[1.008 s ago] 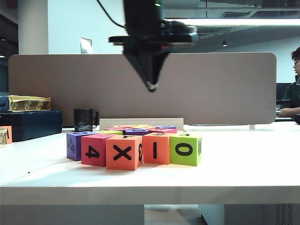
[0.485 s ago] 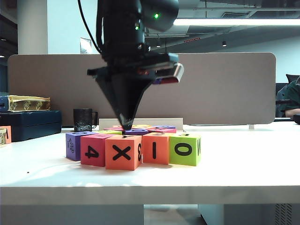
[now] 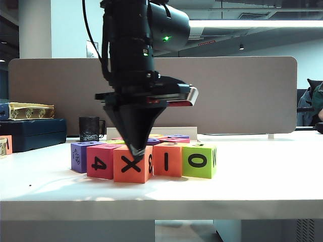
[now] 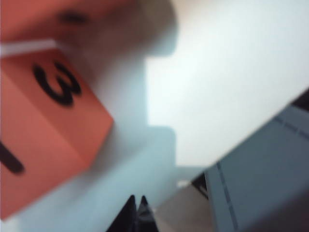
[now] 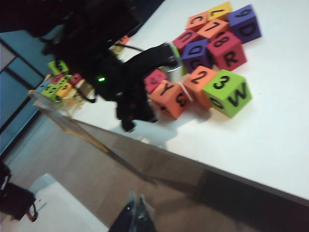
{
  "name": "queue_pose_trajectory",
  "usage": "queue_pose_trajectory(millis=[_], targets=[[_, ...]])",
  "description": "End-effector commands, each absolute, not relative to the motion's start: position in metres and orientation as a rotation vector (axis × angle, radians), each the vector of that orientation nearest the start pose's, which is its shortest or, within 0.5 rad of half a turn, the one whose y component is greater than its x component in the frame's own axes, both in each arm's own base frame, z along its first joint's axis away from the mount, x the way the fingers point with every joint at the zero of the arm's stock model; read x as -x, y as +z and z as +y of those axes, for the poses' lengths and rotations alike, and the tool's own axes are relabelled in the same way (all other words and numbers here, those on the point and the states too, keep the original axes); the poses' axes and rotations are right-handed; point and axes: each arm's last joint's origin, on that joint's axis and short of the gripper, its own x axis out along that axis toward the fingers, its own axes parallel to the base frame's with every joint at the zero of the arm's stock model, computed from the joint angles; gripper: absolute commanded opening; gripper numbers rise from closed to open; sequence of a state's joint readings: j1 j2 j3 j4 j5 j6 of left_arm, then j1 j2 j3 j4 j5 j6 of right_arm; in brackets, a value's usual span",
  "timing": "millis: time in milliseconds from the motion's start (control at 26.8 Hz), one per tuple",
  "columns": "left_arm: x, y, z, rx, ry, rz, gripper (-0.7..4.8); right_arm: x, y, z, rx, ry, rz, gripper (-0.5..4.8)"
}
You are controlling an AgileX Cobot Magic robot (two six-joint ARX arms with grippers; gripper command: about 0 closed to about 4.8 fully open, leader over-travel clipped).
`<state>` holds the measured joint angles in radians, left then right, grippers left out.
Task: Select the appropriate blocks from the scattered letter blocks on the table and arrange them in a row to spell out "23".
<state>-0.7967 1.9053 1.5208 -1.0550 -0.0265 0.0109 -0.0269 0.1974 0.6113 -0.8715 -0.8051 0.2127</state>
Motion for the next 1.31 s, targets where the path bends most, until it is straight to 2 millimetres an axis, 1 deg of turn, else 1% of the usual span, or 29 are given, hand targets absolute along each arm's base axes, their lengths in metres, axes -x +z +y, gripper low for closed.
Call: queue_pose_trajectory(millis=[37, 373, 635, 709, 859, 1008, 1045, 1195, 1232, 1307], targets=[[-0.265, 0.224, -0.266, -0.568, -0.652, 1.275, -0.06, -0.041, 0.272, 0.020, -0.380, 0.730, 0.495, -0.01], [-0.275, 0.217, -0.253, -0.552, -0.600, 1.337, -0.06, -0.041, 0.272, 0.020, -0.380, 0.728, 0.494, -0.01], [-0.286, 0.213, -0.251, -0.530, -0.572, 1.280, -0.06, -0.041, 0.272, 0.020, -0.378, 0.726, 0.492, -0.01], [-0.291, 0.208, -0.251, -0.531, -0.559, 1.265, -0.06, -0.041, 0.272, 0.020, -0.378, 0.727, 0.492, -0.01], [-0.307, 0.196, -0.247, -0.531, -0.499, 1.233, -0.06, -0.041, 0.272, 0.020, -0.378, 0.726, 0.491, -0.01], [-0.327, 0.188, -0.237, -0.533, -0.423, 1.172, -0.06, -0.041, 0.272, 0.020, -0.378, 0.726, 0.492, -0.01], [-0.336, 0.188, -0.231, -0.521, -0.404, 1.138, -0.06, -0.041, 0.272, 0.020, -0.378, 0.725, 0.492, -0.01], [-0.357, 0.194, -0.217, -0.462, -0.370, 1.047, -0.06, -0.041, 0.272, 0.020, -0.376, 0.719, 0.491, -0.01], [-0.366, 0.196, -0.210, -0.447, -0.359, 1.006, -0.06, -0.041, 0.272, 0.020, -0.376, 0.719, 0.491, -0.01], [-0.373, 0.197, -0.204, -0.429, -0.343, 0.979, -0.06, -0.041, 0.272, 0.020, -0.376, 0.718, 0.491, -0.01]])
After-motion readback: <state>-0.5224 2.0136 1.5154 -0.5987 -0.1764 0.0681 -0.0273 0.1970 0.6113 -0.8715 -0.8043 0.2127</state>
